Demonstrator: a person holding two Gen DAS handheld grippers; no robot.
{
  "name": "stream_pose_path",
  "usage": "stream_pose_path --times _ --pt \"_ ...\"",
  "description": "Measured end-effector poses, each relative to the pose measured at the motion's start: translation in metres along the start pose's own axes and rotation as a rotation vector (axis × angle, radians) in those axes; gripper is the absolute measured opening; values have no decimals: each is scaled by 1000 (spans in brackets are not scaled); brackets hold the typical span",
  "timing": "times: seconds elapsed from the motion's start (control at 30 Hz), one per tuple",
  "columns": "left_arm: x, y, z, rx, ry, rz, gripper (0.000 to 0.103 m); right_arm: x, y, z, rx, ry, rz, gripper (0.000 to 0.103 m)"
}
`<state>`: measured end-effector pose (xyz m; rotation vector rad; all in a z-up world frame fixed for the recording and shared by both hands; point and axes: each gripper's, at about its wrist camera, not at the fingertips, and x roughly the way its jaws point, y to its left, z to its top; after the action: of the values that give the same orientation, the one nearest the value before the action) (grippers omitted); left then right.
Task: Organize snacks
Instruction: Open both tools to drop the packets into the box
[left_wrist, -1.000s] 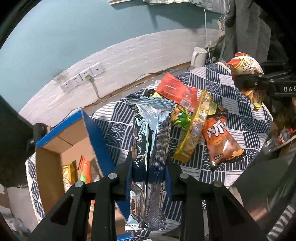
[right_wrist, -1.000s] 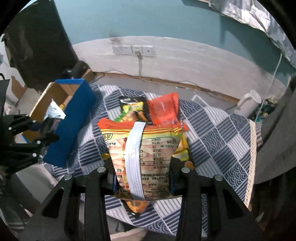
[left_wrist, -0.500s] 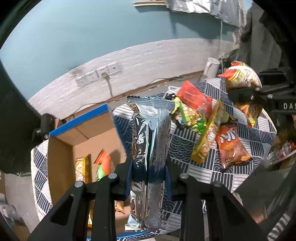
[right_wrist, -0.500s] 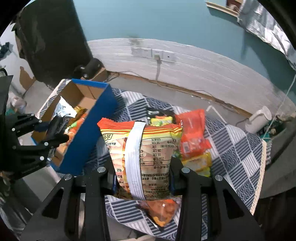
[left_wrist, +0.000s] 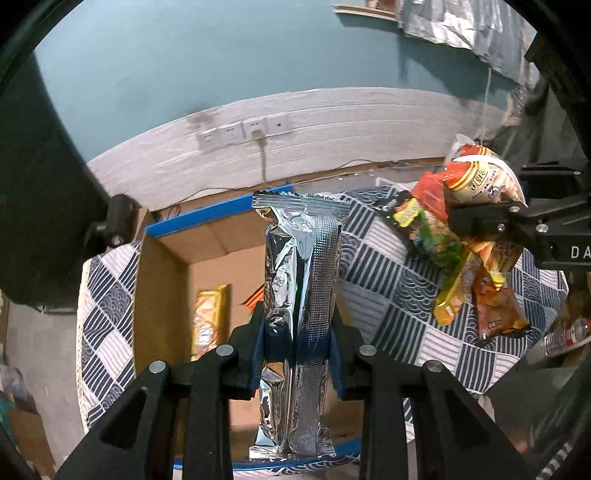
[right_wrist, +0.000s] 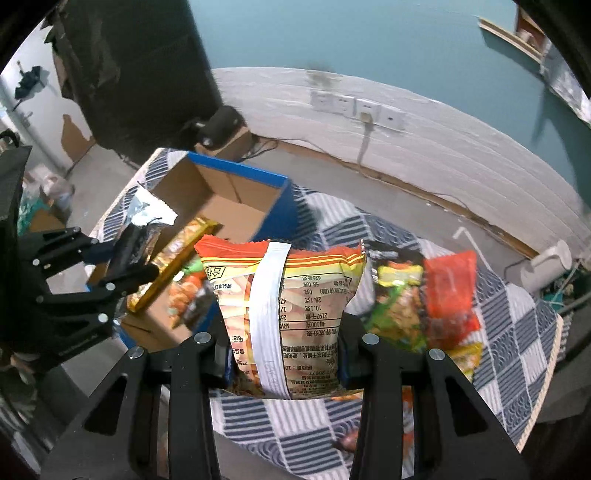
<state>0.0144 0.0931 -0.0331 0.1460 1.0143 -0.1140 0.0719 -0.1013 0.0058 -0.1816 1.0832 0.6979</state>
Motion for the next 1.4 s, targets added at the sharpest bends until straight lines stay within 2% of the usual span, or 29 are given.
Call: stream_pose_path --times 0.13,0.53,0.67,0.77,0.9,1.0,1.07,1.13,1.4 --pt "3 21 -8 -37 6 25 29 13 19 12 -14 13 16 39" --pt "28 75 -27 -167 67 31 29 60 66 33 -46 72 74 39" --pt "34 82 -31 -159 73 67 29 77 76 35 -57 99 81 39" --pt "38 88 -36 -163 92 49 30 86 82 35 -72 114 86 39" --pt "42 92 -41 -161 108 69 30 95 88 35 -97 123 95 39" --pt "43 96 -43 -173 115 69 36 100 92 35 -106 128 107 39" --pt "42 97 -43 -173 113 84 53 101 93 35 -108 125 115 43" --pt "41 99 -43 -179 105 105 59 101 95 35 -115 125 116 57" --pt "37 97 -41 -181 104 91 59 88 89 34 -95 100 104 59"
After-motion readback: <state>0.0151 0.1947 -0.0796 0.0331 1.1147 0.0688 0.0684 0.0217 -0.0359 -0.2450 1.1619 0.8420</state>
